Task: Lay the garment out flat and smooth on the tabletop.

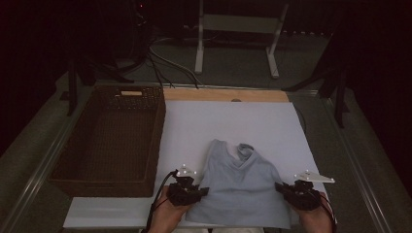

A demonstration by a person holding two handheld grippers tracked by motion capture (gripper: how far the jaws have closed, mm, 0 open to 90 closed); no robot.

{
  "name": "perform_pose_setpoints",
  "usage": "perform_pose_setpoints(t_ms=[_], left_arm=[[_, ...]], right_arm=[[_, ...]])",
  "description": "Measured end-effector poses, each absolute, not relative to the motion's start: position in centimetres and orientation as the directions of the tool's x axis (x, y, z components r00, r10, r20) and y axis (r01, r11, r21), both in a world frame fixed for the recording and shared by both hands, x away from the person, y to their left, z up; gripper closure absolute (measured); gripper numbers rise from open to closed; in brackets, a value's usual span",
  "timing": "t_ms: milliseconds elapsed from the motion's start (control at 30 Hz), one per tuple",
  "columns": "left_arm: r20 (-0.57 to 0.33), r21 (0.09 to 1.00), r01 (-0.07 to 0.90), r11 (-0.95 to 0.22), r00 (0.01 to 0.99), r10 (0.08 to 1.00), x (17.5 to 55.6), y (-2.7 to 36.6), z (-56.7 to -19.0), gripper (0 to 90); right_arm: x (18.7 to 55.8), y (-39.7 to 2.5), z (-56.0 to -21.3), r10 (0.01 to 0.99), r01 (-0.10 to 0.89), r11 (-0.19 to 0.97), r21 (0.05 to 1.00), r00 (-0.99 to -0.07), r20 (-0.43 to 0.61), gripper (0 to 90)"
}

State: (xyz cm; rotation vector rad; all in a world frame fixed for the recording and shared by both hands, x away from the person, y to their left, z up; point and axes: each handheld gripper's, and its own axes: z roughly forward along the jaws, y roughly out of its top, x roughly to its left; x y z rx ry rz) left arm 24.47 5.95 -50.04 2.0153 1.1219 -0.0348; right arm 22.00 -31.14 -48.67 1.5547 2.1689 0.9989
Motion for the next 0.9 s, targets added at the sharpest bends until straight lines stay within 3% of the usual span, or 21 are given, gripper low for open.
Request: perform_pose_setpoints(t_ms=[67,133,200,267,500,900], left_arm=[[-0.388,0.656,0.712,-0.248,0.601,0.699,24.8,6.6,-49.7,56.9],[-0.396,0.665,0.710,-0.232,0.599,0.696,25.0,6.7,-49.6,41.2],[-0.417,0.681,0.702,-0.209,0.606,0.677,25.4,7.1,-49.3,38.2],[-0.392,0.708,0.676,-0.206,0.619,0.681,25.8,7.1,-48.7,28.8],[-0.376,0.757,0.627,-0.182,0.647,0.663,26.8,6.7,-47.4,22.8],[-0.314,0.796,0.570,-0.206,0.679,0.663,28.2,5.6,-46.1,21.1]], right_arm=[[22.0,-31.1,-48.7,0.915,0.710,0.171,0.683,-0.371,0.157,77.6],[22.1,-31.1,-48.8,0.922,0.708,0.151,0.690,-0.353,0.160,67.8],[22.1,-31.3,-48.7,0.924,0.703,0.133,0.698,-0.342,0.168,57.7],[22.2,-31.3,-48.6,0.924,0.697,0.117,0.707,-0.337,0.179,50.3],[22.1,-30.9,-48.5,0.923,0.681,0.118,0.722,-0.344,0.174,36.7],[22.0,-30.8,-48.2,0.919,0.657,0.102,0.747,-0.350,0.183,25.1]])
